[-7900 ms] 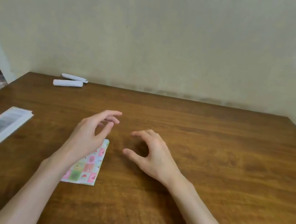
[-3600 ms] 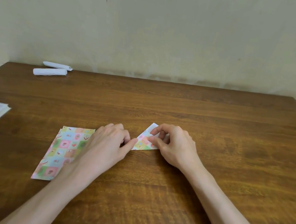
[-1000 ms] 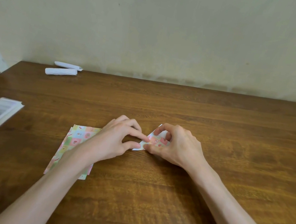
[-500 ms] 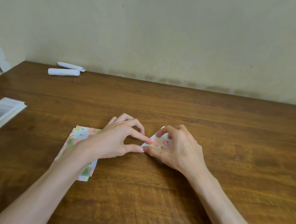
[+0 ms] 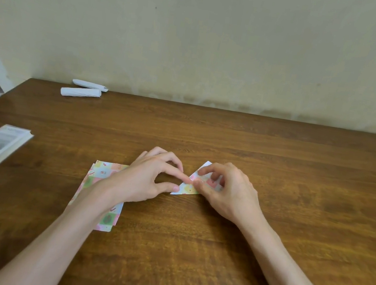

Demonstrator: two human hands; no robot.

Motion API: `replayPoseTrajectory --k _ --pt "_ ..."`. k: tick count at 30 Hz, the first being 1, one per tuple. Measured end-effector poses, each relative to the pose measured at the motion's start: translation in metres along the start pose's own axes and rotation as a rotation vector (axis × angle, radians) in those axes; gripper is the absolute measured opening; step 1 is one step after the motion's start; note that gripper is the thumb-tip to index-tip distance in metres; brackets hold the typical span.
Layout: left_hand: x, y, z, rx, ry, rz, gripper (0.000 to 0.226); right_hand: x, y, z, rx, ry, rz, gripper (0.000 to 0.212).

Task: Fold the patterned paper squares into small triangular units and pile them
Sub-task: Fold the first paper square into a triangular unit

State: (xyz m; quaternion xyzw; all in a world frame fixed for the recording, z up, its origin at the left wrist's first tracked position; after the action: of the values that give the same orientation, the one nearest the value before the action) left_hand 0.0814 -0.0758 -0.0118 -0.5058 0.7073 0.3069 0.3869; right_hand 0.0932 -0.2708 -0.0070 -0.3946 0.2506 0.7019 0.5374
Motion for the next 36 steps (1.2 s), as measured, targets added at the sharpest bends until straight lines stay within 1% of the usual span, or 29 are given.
replayPoseTrajectory --k 3,7,10,13,16,21,27,32,36 --pt "0.001 0.000 -0.001 0.006 0.000 -0.012 0.029 0.002 -0.002 -0.006 0.036 -0.098 -0.021 0.021" --pt "0.002 -0.002 0.000 0.013 0.006 -0.014 0.033 0.003 -0.003 -0.011 0.066 -0.170 -0.060 0.024" --pt "0.004 0.001 -0.001 0.017 0.054 -0.002 0.051 0.004 -0.003 -0.010 0.075 -0.109 -0.061 0.014" --pt "0.007 0.002 0.003 -0.093 0.107 0.053 0.066 0.005 -0.002 -0.005 0.055 -0.044 -0.063 0.008" --pt "0.010 0.003 0.001 -0.071 0.102 0.100 0.075 0.004 -0.002 -0.003 0.034 -0.018 -0.073 0.007" --pt "0.011 0.000 0.003 -0.038 0.109 0.119 0.069 0.003 -0.004 -0.002 0.029 0.018 -0.081 0.008" --pt "0.011 0.000 0.007 -0.034 0.110 0.141 0.068 0.003 -0.006 -0.004 0.046 0.003 -0.057 0.009" --pt "0.009 0.000 0.004 -0.008 0.091 0.109 0.073 0.003 -0.006 -0.003 0.058 0.007 -0.051 0.011" --pt "0.008 0.000 0.001 0.006 0.083 0.095 0.069 0.002 -0.007 -0.003 0.077 -0.004 -0.054 0.012"
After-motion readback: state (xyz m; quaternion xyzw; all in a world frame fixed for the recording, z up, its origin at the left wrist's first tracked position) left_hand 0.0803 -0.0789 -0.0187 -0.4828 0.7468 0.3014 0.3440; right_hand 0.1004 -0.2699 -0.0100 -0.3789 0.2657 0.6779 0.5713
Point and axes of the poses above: each hand's wrist, its own y-axis away from the middle knuckle, its own x-axis out of the palm, z = x × y, the point moved 6 cm from there along -y, towards the middle knuckle, and after that the axes turned 6 degrees about -x, right-handed, at the moved point
